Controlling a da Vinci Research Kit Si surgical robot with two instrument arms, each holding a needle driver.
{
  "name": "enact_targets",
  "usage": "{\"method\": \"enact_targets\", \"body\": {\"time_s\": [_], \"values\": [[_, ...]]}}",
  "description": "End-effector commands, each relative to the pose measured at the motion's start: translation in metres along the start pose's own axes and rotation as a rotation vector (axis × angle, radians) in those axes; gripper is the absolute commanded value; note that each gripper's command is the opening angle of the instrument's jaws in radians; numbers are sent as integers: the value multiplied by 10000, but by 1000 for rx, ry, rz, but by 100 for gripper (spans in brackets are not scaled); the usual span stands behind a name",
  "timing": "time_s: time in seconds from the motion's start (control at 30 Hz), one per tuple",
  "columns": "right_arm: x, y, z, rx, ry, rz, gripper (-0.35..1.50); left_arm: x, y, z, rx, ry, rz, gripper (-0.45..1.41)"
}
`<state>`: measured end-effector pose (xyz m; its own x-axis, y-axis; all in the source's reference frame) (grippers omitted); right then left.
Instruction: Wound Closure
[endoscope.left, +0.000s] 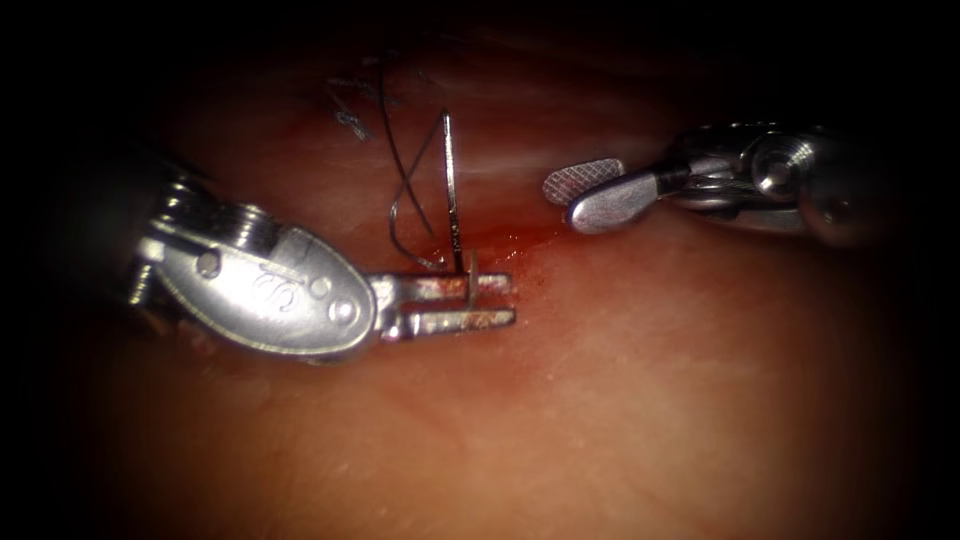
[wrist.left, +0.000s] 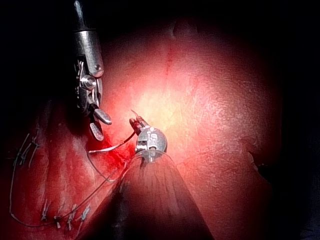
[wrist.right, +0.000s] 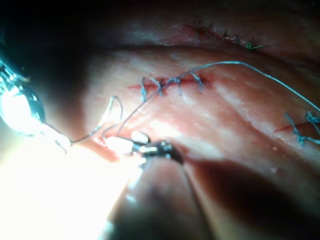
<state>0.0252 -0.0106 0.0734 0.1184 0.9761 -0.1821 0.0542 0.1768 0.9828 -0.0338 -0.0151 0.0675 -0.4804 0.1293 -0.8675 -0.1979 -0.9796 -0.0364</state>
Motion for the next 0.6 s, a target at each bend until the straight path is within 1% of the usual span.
{"method": "enact_targets", "body": {"time_s": [0.03, 0.13, 0.27, 0.4, 0.6], "values": [[-1, 4, 13, 3, 0, -1, 57, -2, 7, 8, 0, -4, 28, -45], [1, 6, 20, -2, 5, -1, 56, -3, 11, 12, 20, -24, 95, -45], [4, 8, 27, -27, 33, 0, 56, -5, 14, 15, 44, -47, 161, -45], [6, 11, 34, -52, 59, 1, 56, -5, 15, 17, 54, -64, 200, -45], [7, 12, 40, -55, 71, 9, 56, -6, 16, 18, 58, -79, 229, -45]]}}
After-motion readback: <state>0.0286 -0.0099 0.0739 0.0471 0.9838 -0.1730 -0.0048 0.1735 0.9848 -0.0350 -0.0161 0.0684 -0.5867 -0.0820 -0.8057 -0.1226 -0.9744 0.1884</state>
